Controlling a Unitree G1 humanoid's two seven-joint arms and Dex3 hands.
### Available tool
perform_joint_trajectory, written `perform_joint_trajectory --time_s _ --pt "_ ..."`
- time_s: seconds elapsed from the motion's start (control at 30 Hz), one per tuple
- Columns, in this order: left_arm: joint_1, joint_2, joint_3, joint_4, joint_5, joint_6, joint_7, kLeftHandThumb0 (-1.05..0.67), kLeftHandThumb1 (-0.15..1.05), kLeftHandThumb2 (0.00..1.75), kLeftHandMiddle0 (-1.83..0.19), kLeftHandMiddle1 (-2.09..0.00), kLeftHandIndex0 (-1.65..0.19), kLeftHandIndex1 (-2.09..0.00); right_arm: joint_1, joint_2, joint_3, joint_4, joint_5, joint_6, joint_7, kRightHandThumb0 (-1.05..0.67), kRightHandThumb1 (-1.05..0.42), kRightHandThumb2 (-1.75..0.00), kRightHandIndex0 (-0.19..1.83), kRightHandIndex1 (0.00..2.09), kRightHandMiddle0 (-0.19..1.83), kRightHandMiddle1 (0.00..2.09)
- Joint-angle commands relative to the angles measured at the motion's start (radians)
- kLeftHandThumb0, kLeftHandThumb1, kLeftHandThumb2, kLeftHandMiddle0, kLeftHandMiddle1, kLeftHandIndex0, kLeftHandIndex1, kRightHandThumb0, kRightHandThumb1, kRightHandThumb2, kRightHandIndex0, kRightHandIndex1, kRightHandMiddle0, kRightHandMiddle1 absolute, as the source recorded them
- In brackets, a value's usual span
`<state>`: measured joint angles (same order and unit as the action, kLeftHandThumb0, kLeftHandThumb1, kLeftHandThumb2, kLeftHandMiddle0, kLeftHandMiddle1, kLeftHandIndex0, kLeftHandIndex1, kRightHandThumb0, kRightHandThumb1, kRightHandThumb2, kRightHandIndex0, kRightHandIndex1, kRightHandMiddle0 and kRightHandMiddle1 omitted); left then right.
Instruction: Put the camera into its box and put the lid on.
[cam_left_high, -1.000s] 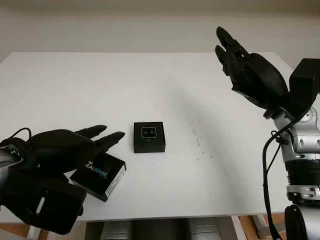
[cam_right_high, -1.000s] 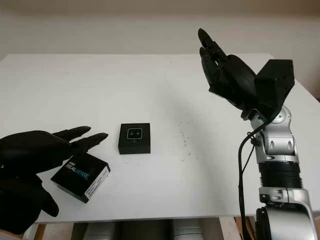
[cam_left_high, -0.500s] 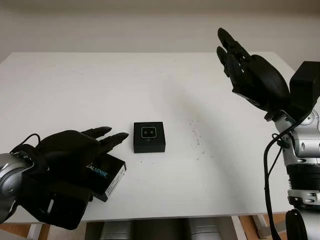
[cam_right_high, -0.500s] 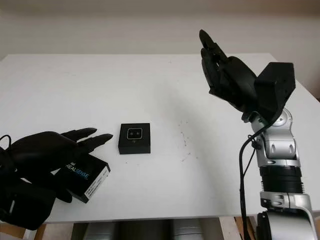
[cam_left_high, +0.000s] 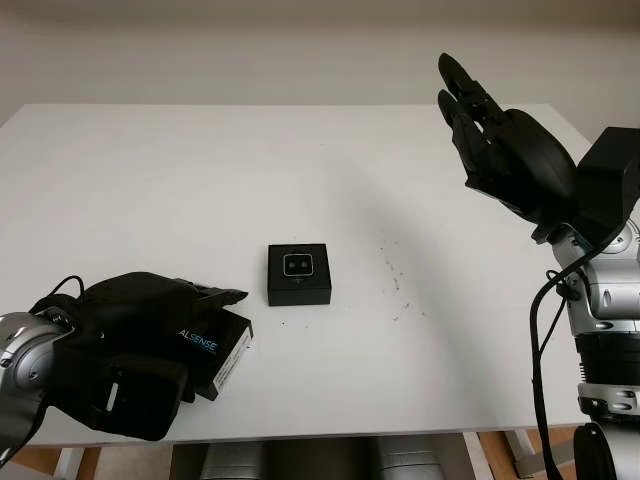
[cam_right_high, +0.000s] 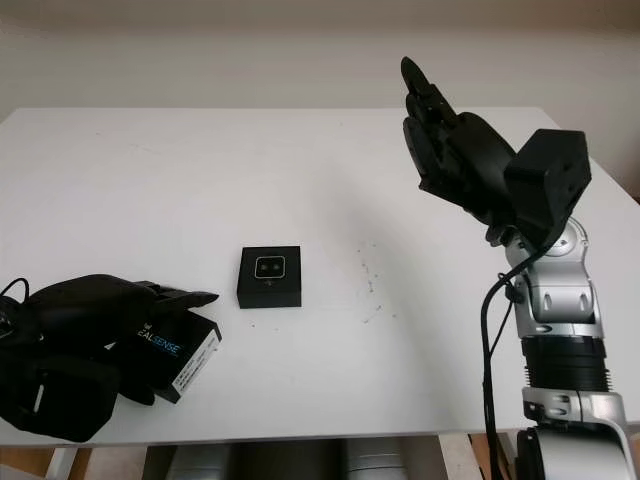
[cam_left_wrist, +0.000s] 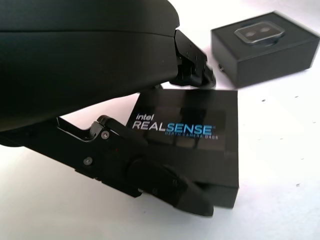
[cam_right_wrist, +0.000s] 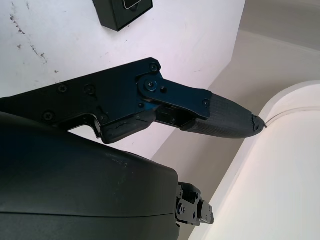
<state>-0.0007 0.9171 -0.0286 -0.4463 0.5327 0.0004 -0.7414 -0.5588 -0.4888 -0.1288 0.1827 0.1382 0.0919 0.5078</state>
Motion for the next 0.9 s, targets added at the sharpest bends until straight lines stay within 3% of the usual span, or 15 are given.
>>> perform_joint_trajectory --time_s 0.0,0.03,0.07,0.13,0.2,0.33,0.47,0.7,0.87 --pt "0.023 -0.018 -0.003 0.002 0.013 -0.047 0.051 -0.52 0.96 0.06 -0.47 -2.07 -0.40 -0.99 0.003 -0.006 -0.003 -0.029 0.001 0.010 -0.007 -0.75 -1.05 -0.74 -0.19 0.00 -0.19 0.00" --pt "0.030 -0.021 -0.002 0.008 0.031 -0.073 0.086 -0.48 0.99 0.06 -0.64 -2.09 -0.39 -1.56 0.004 -0.004 -0.002 -0.033 0.004 0.017 -0.007 -0.76 -1.05 -0.73 -0.19 0.00 -0.19 0.00" --pt "0.037 -0.023 -0.001 0.018 0.053 -0.106 0.127 -0.48 1.02 0.07 -0.75 -2.09 -0.40 -1.82 0.005 -0.004 -0.002 -0.036 0.006 0.020 -0.006 -0.77 -1.05 -0.72 -0.19 0.00 -0.19 0.00" --pt "0.047 -0.027 -0.001 0.023 0.109 -0.140 0.188 -0.51 1.04 0.20 -1.02 -2.09 -0.55 -2.04 0.006 -0.002 0.000 -0.040 0.008 0.029 -0.005 -0.78 -1.05 -0.72 -0.19 0.00 -0.19 0.00" --pt "0.051 -0.032 0.001 0.022 0.161 -0.160 0.238 -0.52 1.05 0.26 -1.11 -2.09 -0.58 -2.08 0.009 -0.002 0.005 -0.050 0.004 0.037 -0.006 -0.77 -1.05 -0.72 -0.19 0.00 -0.19 0.00" --pt "0.037 -0.045 0.012 -0.011 0.220 -0.124 0.234 -0.54 1.05 0.43 -1.03 -2.09 -0.31 -2.09 0.015 -0.007 0.010 -0.061 0.004 0.048 0.006 -0.76 -1.05 -0.75 -0.19 0.00 -0.19 0.00" --pt "-0.006 -0.068 0.042 -0.061 0.206 -0.027 0.168 -0.49 1.05 0.39 -0.95 -2.09 -0.41 -2.09 0.023 -0.002 0.009 -0.057 0.008 0.039 0.018 -0.73 -1.05 -0.77 -0.19 0.00 -0.19 0.00" --pt "-0.182 -0.125 0.070 -0.146 0.176 0.307 -0.037 -0.44 1.05 0.34 -0.76 -2.09 -0.38 -2.09 0.040 0.007 0.007 -0.062 0.004 0.020 0.008 -0.70 -1.05 -0.78 -0.19 0.00 -0.19 0.00" --pt "-0.362 -0.161 0.001 -0.124 0.186 0.502 -0.142 -0.40 1.05 0.27 -0.90 -2.09 -0.58 -2.09 0.040 0.007 0.021 -0.063 -0.021 0.019 -0.005 -0.72 -1.05 -0.79 -0.19 0.00 -0.19 0.00"
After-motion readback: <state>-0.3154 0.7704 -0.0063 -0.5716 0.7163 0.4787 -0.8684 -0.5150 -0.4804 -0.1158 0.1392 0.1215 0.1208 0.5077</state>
